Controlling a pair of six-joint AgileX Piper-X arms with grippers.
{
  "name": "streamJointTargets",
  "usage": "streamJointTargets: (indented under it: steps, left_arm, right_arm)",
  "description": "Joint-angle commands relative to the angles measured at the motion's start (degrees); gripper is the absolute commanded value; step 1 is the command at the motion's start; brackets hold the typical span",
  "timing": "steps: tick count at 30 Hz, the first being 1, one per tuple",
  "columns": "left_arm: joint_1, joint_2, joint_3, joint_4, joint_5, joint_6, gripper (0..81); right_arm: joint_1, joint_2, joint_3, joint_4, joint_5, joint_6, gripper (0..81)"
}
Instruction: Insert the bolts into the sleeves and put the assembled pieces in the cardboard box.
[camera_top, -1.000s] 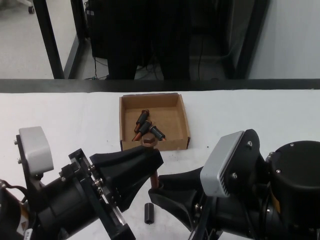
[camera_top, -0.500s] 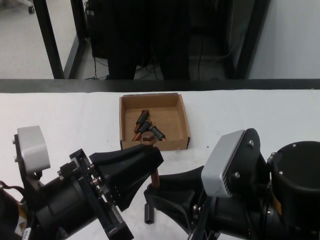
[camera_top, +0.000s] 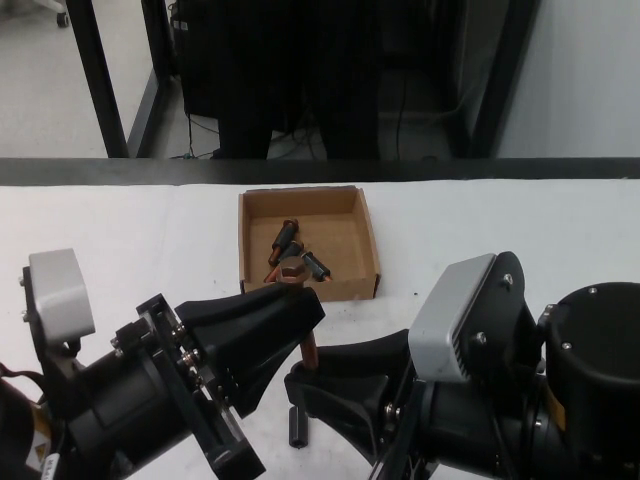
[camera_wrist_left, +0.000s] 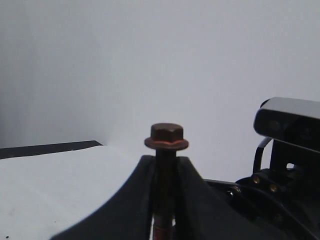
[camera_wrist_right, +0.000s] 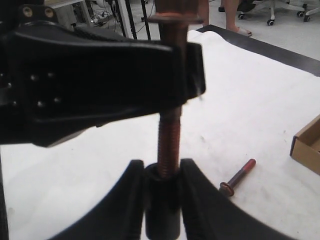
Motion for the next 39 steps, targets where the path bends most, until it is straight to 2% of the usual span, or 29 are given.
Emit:
streamJointTargets:
  steps: [1,15,39]
  left_arm:
    - [-0.18,-0.71,-0.11,-1.49,3.6,0.95,0.8]
    - [-0.18,-0.71,-0.11,-1.49,3.85,0.5,0.8]
    - [-0.18,-0.71,-0.11,-1.49,3.85,0.5,0.8]
  right_arm:
    - [0.14,-0.69,-0.52,-2.74,0.2,-0.92,0.2]
    - [-0.24,-1.31,-0.52,-1.05,1.52,-3.22,0.2]
    - [-0.54,-2.42,-2.24,-2.55,2.51,-1.05,0.2]
